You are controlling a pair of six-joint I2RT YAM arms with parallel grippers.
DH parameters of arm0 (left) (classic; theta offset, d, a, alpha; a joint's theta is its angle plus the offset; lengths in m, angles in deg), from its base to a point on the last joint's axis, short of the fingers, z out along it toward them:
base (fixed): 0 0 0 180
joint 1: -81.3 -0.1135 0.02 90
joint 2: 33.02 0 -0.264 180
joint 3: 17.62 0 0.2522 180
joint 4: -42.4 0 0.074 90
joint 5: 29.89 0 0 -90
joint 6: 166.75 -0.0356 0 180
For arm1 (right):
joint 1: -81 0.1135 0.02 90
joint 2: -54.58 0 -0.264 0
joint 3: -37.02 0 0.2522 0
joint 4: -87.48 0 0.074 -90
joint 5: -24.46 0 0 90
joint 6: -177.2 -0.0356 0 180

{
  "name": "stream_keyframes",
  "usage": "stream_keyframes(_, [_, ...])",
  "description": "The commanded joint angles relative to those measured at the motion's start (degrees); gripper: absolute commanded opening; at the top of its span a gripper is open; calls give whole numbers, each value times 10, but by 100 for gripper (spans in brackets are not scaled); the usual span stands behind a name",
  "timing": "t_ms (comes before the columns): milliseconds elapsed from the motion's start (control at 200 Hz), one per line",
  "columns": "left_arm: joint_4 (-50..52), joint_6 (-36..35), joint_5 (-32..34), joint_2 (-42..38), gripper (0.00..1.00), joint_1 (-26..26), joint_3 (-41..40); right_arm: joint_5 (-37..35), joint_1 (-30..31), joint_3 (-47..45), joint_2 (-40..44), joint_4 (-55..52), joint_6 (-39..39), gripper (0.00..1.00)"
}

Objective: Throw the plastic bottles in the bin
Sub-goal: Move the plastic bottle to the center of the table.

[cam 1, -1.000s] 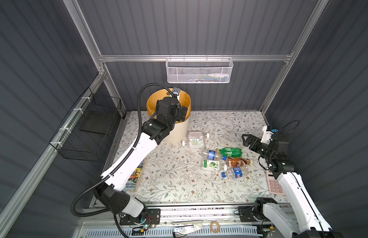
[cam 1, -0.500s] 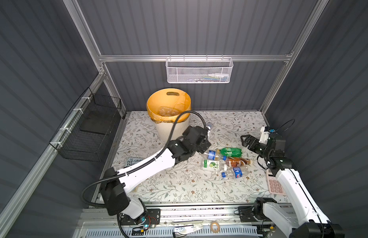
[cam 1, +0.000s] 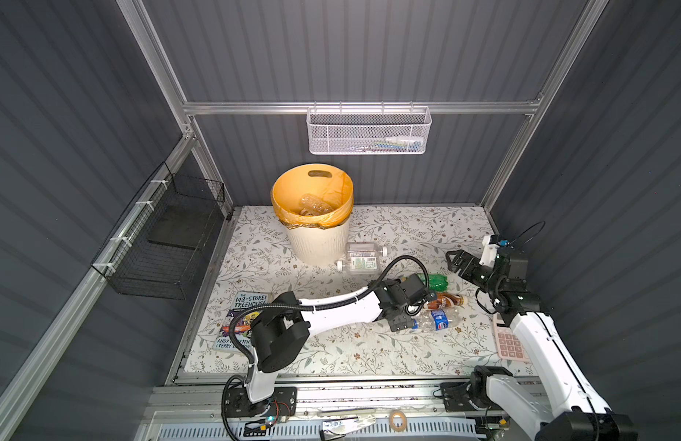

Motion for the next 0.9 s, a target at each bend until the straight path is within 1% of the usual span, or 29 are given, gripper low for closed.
stream_keyframes(0, [32,-31,-8,21,97,-1,21,-3,1,5,-3,-3,7,99])
stream_keyframes(160, [36,-38,-9,55,97,-3,27,-3,1,2,-5,0,8,99])
stream_keyframes(290, [27,-30,2,75,97,-12,29,1,0,0,-4,0,12,99])
stream_keyframes(440, [13,-31,30,85,98,-15,25,0,1,-1,-2,0,14,99])
stream_keyframes(615, [8,-37,31,102,99,-15,26,4,0,-1,-4,1,14,99])
stream_keyframes(895, [2,-42,26,117,96,-16,20,5,0,-5,-2,1,15,99])
